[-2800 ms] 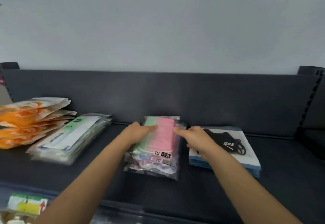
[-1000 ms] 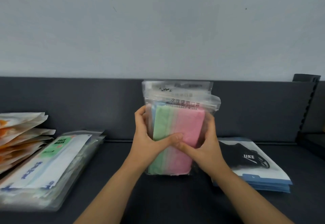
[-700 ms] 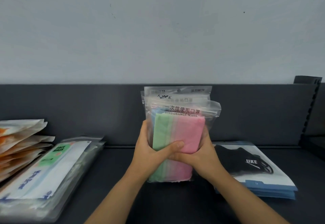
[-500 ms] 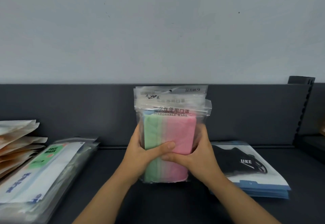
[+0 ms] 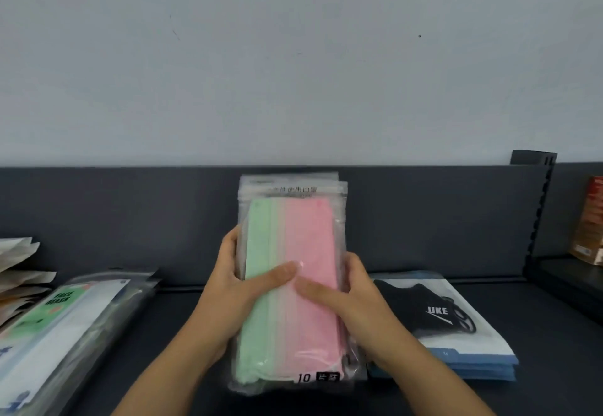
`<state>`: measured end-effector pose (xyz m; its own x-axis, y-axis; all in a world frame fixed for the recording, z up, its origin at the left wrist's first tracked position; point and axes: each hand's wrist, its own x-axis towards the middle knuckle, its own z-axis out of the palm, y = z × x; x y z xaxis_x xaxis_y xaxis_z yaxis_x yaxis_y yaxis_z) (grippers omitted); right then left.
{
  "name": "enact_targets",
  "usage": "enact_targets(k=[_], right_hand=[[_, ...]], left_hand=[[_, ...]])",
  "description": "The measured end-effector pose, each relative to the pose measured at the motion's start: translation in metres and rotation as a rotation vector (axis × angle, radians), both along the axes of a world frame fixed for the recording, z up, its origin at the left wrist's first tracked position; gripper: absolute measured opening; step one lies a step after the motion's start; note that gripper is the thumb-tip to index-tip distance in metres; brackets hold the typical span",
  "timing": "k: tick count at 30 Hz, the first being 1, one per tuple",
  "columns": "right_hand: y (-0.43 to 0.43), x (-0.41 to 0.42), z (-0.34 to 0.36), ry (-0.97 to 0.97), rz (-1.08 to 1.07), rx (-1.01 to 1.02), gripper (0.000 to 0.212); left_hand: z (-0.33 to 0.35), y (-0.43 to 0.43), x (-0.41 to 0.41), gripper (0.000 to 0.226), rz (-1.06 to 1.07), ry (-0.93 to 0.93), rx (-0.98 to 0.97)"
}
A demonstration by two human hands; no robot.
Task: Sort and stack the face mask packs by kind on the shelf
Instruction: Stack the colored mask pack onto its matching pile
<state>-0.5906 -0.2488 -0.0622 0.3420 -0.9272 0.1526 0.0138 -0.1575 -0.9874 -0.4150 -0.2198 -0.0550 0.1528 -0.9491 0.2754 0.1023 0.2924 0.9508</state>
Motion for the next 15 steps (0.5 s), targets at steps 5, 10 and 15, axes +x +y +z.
enact_targets(k=[5,10,15], right_hand=[[-0.005,-0.002,-0.006,0.133,0.006,0.268,0.055],[-0.008,-0.002,-0.009,0.244,-0.084,0.238,0.056],[-0.003,0.0,-0.008,0.513,-0.116,0.055,0.041]], left_hand=[[-0.008,-0.006,0.005,0.073,-0.062,0.003,0.433],[-0.013,-0.014,0.009,0.075,0.035,-0.014,0.484],[-0.021,-0.013,0.001,0.034,0.087,-0.329,0.501]])
